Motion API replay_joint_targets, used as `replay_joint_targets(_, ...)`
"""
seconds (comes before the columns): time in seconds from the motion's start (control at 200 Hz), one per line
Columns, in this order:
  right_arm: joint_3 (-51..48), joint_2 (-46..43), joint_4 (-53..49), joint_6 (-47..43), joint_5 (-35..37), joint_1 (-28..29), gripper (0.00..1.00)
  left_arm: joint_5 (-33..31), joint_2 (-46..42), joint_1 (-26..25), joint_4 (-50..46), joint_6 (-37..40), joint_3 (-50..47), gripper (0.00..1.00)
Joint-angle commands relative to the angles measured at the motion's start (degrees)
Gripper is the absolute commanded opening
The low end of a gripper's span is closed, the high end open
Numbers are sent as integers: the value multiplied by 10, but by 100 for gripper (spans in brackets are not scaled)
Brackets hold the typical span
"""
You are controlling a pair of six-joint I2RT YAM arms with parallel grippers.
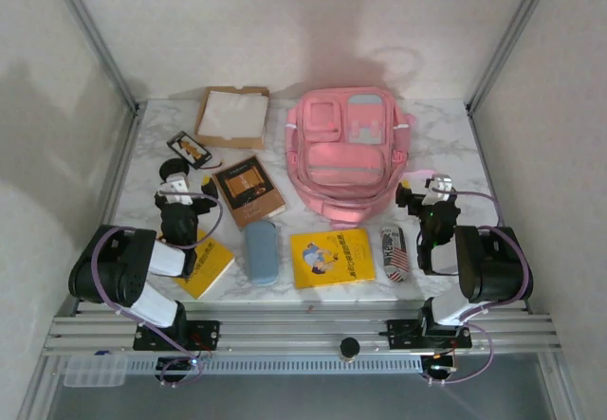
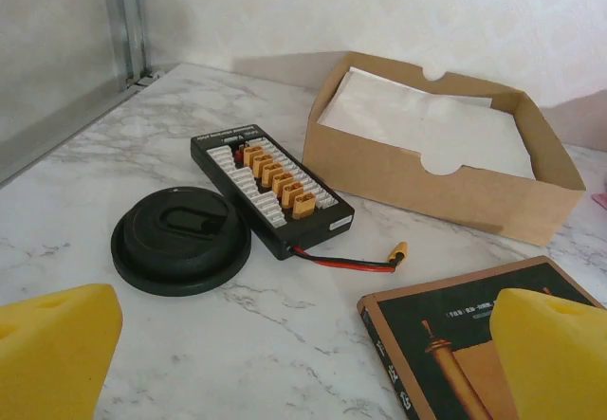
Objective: Pack books, pencil case, and school supplies into a backpack
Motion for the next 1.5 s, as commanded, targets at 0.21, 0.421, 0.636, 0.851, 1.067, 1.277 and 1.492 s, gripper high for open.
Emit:
replay_joint_targets(0.21,2,1,21,-8,-4,3,99,10,-2,4,-2,6,9,99)
replay_joint_targets(0.421,2,1,21,-8,-4,2,99,10,-2,5,-2,7,10,99)
replay_joint_targets(0.636,2,1,21,-8,-4,3,99,10,-2,4,-2,7,10,99)
replay_joint_targets(0.851,2,2,21,-8,-4,3,99,10,-2,4,-3,6,10,99)
replay_joint_targets(1.067,2,1,20,-8,-3,2,99,10,-2,4,-2,7,9,99)
replay_joint_targets(1.277,1,-8,19,-4,5,2,99,28,-22,3,-17,15,10,99)
replay_joint_targets(1.492,41,-131,-144,25,65,2,99,18,-148,3,-168,-5,34,99)
